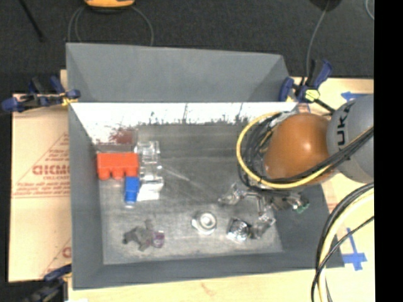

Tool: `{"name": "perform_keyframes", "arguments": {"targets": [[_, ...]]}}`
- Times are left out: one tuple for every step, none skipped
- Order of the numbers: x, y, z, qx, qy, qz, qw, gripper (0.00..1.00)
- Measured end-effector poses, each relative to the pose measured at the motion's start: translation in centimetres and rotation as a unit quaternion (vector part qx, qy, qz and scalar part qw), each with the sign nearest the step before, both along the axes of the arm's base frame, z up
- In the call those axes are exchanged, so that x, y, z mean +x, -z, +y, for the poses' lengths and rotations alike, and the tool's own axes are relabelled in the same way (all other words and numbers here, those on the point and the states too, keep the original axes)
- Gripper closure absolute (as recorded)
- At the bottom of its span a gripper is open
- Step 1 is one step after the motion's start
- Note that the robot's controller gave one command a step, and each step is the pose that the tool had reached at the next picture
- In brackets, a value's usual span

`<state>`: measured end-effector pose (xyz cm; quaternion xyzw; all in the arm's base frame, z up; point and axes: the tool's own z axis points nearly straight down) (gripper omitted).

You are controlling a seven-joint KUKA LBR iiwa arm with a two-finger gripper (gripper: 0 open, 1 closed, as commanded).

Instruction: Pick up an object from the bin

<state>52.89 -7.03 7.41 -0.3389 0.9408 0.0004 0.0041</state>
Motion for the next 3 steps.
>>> {"name": "perform_keyframes", "arguments": {"targets": [[-0.1, 0.0, 2.9, -0.006, -0.085, -0.0002, 0.9964, 0.00], [0.0, -0.2, 3.1, -0.004, -0.084, -0.0022, 0.9965, 1.00], [-2.9, -14.8, 2.1, -0.003, -0.097, -0.0008, 0.9953, 1.00]]}}
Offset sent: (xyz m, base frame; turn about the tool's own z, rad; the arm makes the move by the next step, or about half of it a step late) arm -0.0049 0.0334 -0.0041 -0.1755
